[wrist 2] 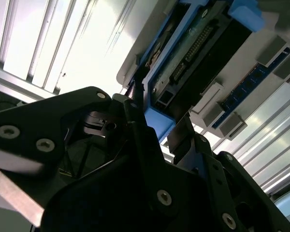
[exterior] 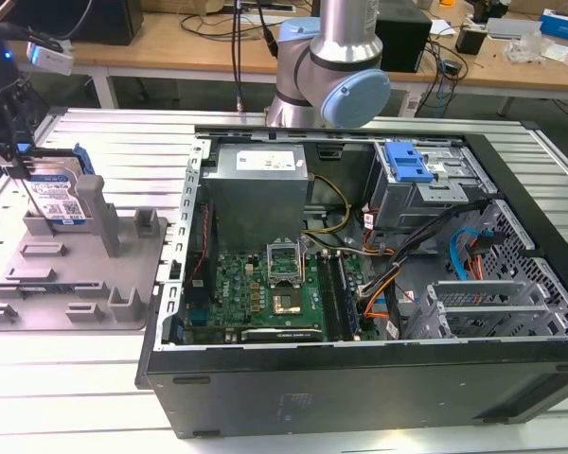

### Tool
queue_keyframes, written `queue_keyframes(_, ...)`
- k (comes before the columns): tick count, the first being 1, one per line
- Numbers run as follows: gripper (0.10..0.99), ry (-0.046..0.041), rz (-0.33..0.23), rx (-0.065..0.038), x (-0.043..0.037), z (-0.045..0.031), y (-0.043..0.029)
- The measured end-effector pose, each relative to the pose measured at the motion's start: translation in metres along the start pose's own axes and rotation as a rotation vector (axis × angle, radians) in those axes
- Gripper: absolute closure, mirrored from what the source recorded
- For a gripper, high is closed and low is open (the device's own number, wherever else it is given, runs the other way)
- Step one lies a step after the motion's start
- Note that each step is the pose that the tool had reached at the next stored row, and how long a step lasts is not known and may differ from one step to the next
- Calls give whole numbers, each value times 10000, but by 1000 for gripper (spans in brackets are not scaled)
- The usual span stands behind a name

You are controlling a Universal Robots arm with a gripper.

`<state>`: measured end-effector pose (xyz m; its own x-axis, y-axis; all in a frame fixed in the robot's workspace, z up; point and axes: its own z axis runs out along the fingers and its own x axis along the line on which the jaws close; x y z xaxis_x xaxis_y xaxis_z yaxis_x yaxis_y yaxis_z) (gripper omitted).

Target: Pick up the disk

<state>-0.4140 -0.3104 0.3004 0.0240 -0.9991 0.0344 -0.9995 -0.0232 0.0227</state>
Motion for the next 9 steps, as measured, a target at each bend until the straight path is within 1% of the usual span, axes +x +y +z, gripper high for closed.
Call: queue_keyframes(9, 631, 1, 0, 5, 0, 2, 9)
